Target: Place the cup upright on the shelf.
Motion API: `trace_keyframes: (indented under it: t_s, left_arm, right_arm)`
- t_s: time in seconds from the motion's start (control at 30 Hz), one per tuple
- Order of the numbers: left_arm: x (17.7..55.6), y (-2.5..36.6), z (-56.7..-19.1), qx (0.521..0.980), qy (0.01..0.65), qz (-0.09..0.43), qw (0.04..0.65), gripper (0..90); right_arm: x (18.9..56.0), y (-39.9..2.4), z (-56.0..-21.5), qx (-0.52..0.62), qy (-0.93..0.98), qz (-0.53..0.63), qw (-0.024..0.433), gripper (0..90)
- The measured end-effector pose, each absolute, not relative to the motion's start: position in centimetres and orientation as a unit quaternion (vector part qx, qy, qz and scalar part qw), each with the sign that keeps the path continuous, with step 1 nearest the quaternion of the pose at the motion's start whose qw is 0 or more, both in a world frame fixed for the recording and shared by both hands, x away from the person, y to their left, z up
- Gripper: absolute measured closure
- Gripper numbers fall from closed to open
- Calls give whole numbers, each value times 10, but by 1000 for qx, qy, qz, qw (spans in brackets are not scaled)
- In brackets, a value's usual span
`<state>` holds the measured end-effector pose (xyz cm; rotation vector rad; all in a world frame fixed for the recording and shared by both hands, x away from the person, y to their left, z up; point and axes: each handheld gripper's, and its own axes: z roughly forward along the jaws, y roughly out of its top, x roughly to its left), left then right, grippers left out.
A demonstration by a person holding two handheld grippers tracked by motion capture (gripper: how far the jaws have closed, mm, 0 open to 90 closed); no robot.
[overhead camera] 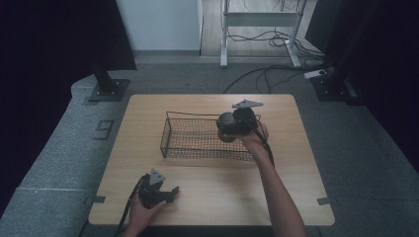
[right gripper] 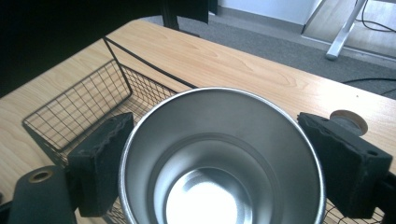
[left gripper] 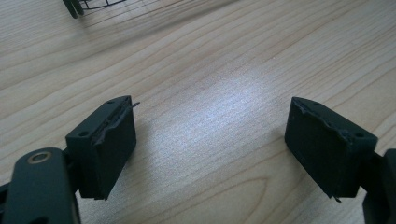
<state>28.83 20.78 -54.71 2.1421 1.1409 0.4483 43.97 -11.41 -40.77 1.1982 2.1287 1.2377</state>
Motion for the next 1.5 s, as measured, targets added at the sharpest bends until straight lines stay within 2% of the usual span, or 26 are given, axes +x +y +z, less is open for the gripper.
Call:
trace_keyframes:
  t_s: [0.5, 1.5]
  left_arm:
    - [288, 208, -547, 820, 436, 171, 330, 166]
    - [288, 208, -547, 819, 436, 171, 331, 165]
  right_arm:
    - [457, -115, -438, 458, 761, 416, 196, 135]
    - [462, -100, -468, 458, 791, 366, 174, 134]
